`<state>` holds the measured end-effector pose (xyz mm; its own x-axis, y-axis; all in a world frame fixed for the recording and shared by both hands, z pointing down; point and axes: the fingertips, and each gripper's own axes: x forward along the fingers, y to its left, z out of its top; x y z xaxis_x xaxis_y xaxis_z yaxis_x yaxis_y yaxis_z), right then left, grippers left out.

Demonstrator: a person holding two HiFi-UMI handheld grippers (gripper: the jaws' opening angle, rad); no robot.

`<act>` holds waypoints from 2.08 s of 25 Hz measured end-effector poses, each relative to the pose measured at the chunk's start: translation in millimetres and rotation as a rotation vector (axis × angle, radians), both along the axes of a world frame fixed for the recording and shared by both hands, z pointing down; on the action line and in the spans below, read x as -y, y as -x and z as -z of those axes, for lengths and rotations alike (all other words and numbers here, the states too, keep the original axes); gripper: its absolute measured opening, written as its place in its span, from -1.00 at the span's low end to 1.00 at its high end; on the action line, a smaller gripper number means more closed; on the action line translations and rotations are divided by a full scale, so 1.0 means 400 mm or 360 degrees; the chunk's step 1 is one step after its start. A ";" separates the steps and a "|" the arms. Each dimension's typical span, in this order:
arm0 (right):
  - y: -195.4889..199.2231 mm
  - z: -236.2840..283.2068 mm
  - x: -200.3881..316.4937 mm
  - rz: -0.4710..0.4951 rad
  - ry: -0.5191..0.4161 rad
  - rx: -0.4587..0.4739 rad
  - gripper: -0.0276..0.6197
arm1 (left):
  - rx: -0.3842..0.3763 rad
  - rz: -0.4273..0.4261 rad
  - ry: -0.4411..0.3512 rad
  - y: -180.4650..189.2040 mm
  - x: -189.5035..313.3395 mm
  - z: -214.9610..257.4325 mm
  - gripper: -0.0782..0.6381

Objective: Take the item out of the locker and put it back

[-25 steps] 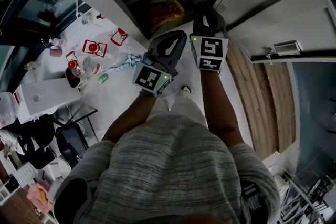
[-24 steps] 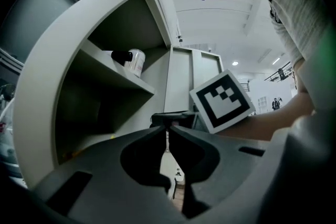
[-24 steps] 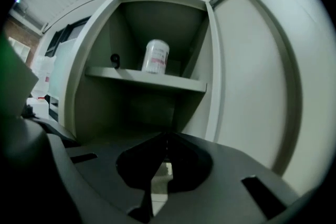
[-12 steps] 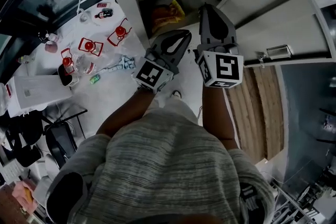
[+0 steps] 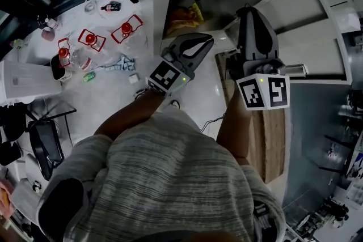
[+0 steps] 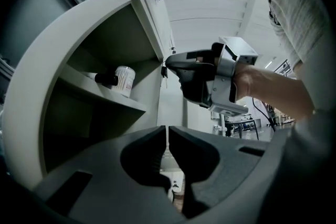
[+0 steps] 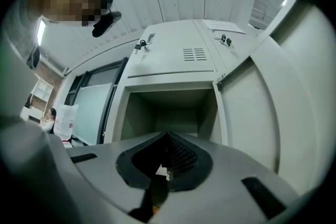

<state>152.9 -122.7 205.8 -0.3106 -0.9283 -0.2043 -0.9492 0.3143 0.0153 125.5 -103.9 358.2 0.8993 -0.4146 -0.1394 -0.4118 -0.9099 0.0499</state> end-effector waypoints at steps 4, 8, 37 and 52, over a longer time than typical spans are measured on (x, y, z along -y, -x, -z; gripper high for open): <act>0.009 0.020 -0.004 0.0023 -0.0006 -0.0016 -0.83 | -0.0028 0.0012 0.0010 0.005 0.004 0.014 -0.73; 0.012 0.023 -0.002 0.0032 -0.0004 -0.0020 -0.83 | -0.0044 0.0016 0.0019 0.005 0.006 0.017 -0.73; -0.048 -0.242 0.116 -0.0007 0.0291 0.0139 -0.83 | 0.0081 0.0060 0.0089 0.006 0.029 -0.072 -0.73; -0.044 -0.493 0.196 -0.0067 0.0587 0.0066 -0.83 | 0.0131 0.0095 0.0145 0.009 0.056 -0.128 -0.73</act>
